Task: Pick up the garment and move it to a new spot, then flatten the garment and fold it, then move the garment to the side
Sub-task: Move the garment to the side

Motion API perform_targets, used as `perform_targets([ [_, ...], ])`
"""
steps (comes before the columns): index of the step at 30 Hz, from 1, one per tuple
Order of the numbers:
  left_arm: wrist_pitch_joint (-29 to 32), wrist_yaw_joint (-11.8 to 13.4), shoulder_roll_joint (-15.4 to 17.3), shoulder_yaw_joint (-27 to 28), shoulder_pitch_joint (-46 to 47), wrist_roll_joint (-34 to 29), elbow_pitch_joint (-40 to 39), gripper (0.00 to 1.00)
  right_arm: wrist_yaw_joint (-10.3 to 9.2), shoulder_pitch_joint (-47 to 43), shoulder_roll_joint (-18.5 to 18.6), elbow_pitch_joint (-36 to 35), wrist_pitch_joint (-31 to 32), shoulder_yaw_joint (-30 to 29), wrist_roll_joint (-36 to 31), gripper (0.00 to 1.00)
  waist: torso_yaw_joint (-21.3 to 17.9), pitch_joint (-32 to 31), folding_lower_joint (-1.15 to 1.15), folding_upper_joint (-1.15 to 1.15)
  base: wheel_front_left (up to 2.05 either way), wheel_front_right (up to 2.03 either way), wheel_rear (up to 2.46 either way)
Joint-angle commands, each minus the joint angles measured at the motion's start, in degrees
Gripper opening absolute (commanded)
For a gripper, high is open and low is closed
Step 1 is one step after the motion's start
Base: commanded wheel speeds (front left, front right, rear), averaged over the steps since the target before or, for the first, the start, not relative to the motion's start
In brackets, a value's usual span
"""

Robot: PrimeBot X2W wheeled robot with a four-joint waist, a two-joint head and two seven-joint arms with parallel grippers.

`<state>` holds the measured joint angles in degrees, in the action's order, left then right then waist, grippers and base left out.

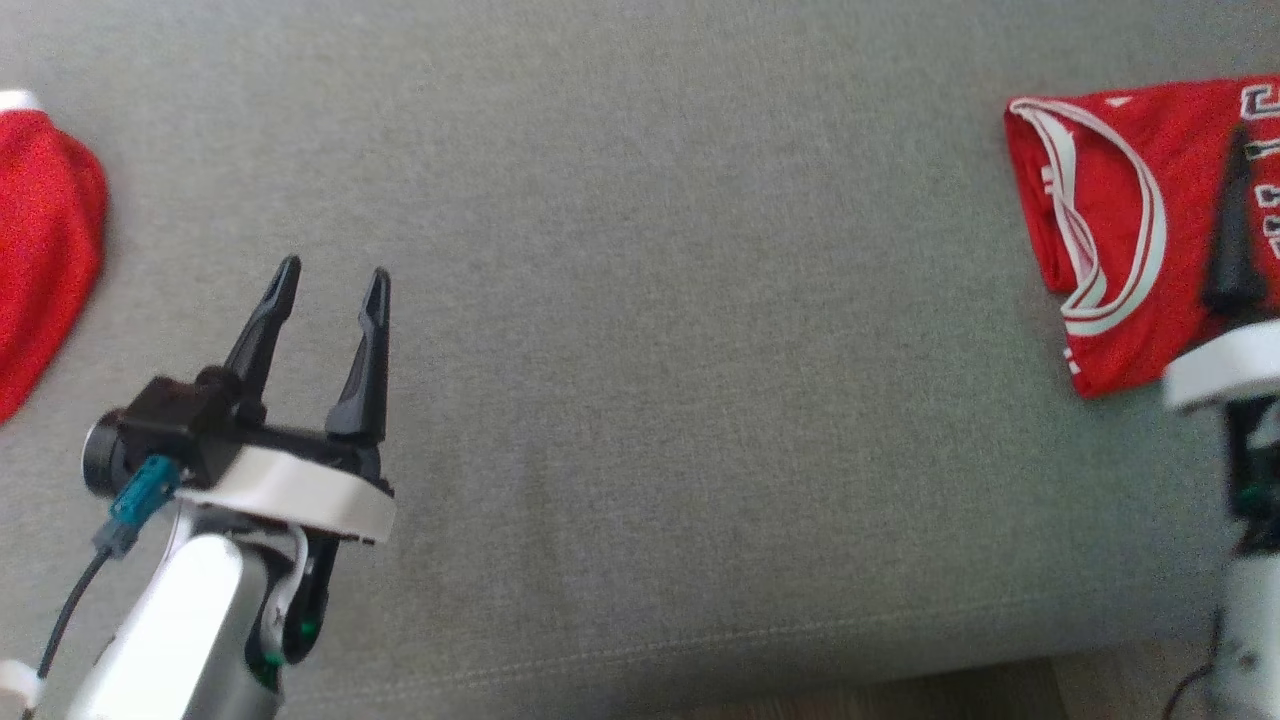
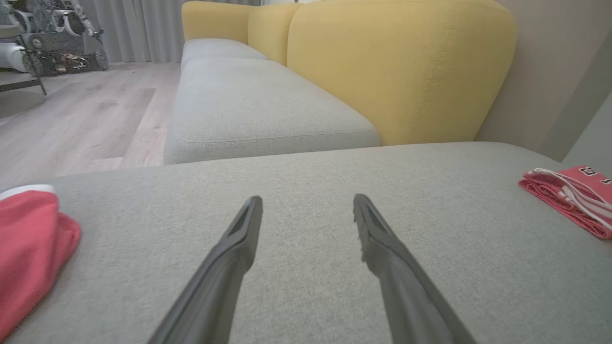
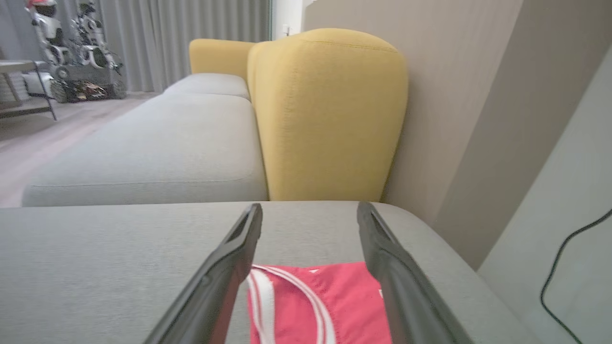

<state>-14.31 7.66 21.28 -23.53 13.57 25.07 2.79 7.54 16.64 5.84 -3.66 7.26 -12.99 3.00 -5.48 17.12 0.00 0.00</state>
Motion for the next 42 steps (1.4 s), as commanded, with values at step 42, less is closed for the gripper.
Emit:
perform_targets([
  [42, 1.17, 3.74, 2.24, 2.05, -12.91, 1.35, -2.7, 1.0, -0.05, -19.62, -2.96, -0.76, -4.01, 12.93, 6.38, 1.0, 8.58, -17.92, 0.0, 0.0, 0.0, 0.0, 0.0],
])
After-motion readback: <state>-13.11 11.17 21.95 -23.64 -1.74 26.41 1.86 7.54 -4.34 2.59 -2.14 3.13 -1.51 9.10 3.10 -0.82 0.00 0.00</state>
